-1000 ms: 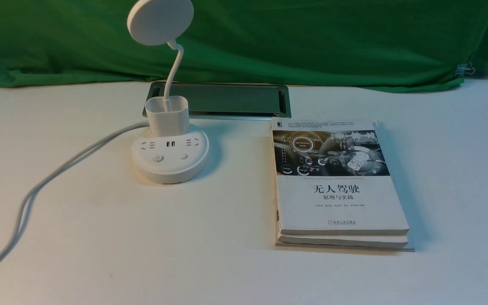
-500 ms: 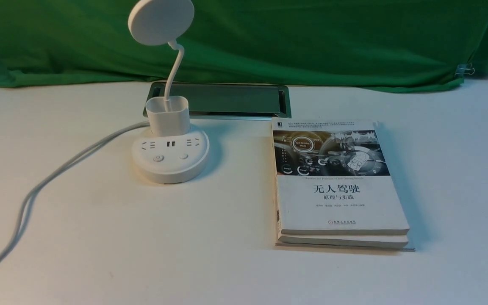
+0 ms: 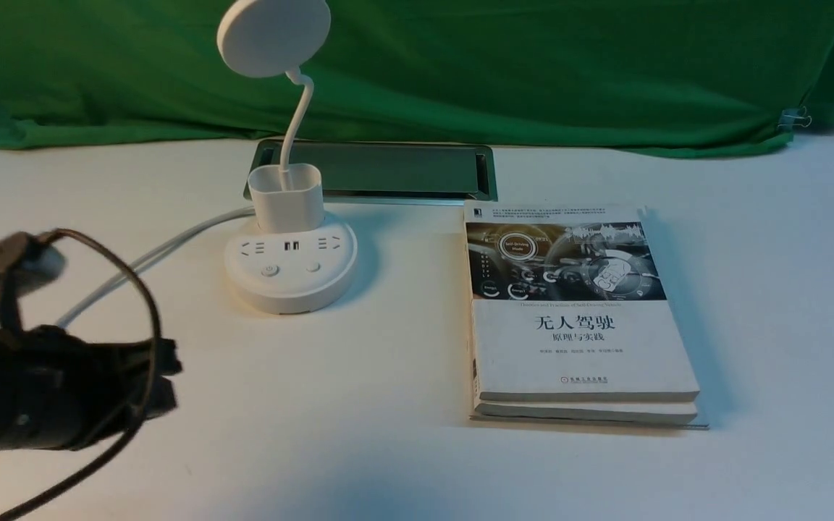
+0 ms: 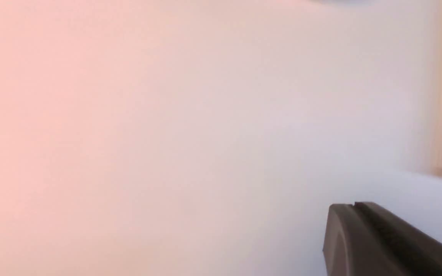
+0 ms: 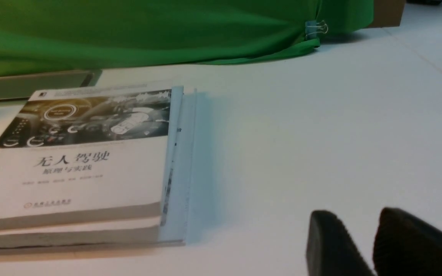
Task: Turn on the desk lamp on the white desktop with your hand.
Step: 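Press the power button on the lamp base to turn the lamp on with the left gripper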
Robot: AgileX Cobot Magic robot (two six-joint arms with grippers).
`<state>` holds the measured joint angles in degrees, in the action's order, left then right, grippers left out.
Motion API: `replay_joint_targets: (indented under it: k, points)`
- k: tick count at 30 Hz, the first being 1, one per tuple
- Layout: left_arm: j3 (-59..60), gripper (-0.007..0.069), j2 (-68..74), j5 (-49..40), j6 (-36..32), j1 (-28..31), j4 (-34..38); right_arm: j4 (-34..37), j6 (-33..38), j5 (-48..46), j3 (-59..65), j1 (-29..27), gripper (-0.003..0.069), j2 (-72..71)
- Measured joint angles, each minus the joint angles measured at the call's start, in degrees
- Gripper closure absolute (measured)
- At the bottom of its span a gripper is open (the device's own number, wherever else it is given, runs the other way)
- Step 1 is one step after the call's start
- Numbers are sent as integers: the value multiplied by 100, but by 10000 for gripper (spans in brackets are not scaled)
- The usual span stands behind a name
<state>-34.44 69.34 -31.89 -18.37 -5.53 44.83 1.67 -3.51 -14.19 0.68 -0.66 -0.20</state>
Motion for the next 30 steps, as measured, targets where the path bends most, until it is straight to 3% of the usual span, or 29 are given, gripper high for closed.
replay_joint_targets:
  k: [2, 4, 9, 11, 14, 22, 30]
  points:
    - [-231, 609, 492, -17, -377, -202, 374, 0, 0, 0, 0, 0, 418, 0]
    - [-608, 624, 981, 203, -301, -552, 41, 0, 0, 0, 0, 0, 418, 0]
    - [-1482, 629, 1863, 562, 1012, -1285, -1847, 0, 0, 0, 0, 0, 418, 0]
    - [-2184, 629, 2400, 625, 2117, -1580, -3308, 0, 0, 0, 0, 0, 418, 0]
    - [-3001, 629, 2946, 634, 2832, -1663, -4483, 0, 0, 0, 0, 0, 418, 0]
    - [-4514, 626, 4183, 360, 3024, -1650, -5049, 0, 0, 0, 0, 0, 418, 0]
    - [-4752, 624, 4490, 436, 3011, -1650, -5162, 0, 0, 0, 0, 0, 418, 0]
